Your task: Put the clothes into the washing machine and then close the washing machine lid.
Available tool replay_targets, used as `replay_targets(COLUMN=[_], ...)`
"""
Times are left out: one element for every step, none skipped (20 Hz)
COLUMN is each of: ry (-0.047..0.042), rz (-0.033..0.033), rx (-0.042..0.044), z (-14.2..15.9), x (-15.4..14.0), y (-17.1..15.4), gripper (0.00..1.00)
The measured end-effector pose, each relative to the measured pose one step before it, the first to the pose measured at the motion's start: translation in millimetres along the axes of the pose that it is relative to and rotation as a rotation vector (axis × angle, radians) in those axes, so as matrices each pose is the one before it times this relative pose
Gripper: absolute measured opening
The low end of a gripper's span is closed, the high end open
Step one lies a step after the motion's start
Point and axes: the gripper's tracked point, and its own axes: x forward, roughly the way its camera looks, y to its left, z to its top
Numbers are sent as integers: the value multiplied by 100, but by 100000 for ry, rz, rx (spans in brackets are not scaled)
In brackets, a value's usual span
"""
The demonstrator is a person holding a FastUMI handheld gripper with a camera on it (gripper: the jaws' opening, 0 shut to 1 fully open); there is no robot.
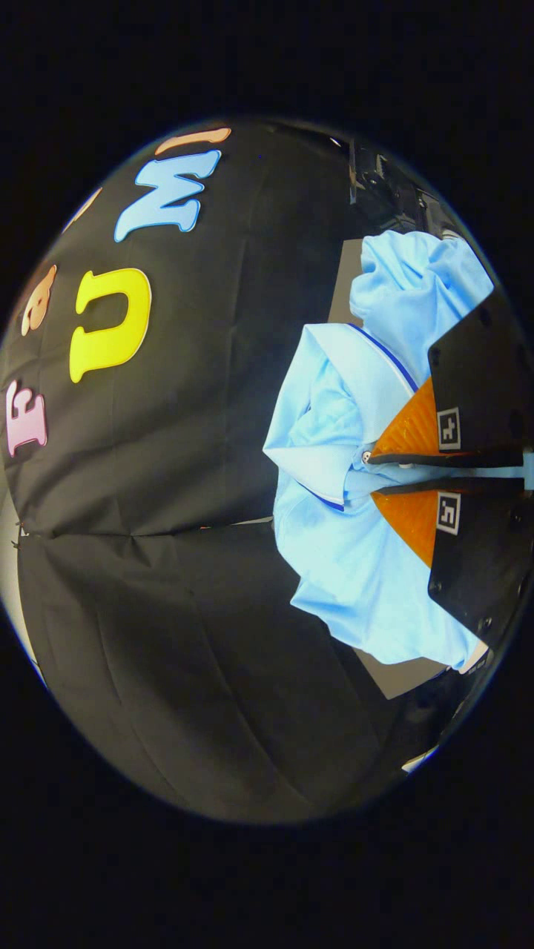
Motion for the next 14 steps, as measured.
replay_targets(ry=[-1748,-2125,-2632,-2727,-2881,-2728,-2864,-2498,-2054,-2073,-2274,-2118,-2365,-1975], rz=[903,1433,1817,1463,755,170,173,223,105,-160,160,394,497,603], rx=[592,604,645,545,971,1070,122,-190,-661,-817,-703,-501,-471,-394], z=[761,771,839,1115,1107,1249,1373,1301,1455,1346,1325,1180,1239,1244], x=[-641,-604,-594,-852,-1006,-897,-892,-458,-551,-757,-710,-639,-580,-603], y=[-54,69,108,32,80,-126,-90,-62,-149,10,-99,49,114,125], gripper=[7,7,7,7,7,6,7,7,7,7,6,6,6,6])
